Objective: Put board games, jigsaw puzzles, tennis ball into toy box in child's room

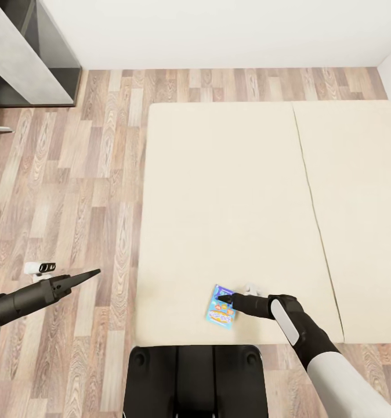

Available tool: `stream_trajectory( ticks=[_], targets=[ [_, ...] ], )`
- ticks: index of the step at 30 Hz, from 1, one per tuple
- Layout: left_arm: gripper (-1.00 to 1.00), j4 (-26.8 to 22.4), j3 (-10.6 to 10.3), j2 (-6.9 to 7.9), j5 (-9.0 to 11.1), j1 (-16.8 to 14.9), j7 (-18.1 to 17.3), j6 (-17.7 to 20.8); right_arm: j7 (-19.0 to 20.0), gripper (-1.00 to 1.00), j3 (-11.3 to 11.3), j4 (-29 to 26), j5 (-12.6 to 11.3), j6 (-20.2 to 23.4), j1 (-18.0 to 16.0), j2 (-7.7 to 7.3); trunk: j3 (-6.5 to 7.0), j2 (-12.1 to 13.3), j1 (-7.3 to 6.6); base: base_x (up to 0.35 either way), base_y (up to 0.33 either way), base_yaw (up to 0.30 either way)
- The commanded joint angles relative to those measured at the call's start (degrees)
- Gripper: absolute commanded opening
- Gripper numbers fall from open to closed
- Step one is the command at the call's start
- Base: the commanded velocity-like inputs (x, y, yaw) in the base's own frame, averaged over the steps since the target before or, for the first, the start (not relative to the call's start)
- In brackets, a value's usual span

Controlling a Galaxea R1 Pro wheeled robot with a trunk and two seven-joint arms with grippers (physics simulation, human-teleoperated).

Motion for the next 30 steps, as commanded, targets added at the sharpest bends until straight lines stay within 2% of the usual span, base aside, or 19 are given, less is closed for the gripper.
stream_trajectory(
  ticks=[1, 30],
  targets=[
    [1.00, 0.00, 0.00, 0.01, -0.07, -0.01, -0.26, 0.60, 0.11, 1.00, 0.11, -0.05, 0.01, 0.18, -0.01, -0.05, -0.06, -0.09, 0.03, 0.000, 0.098, 0.000],
    [1.00, 0.00, 0.00, 0.01, -0.07, 0.02, -0.26, 0.62, 0.12, 1.00, 0.11, -0.06, 0.01, 0.18, -0.01, 0.03, -0.06, -0.09, 0.03, 0.000, 0.121, 0.000]
  ],
)
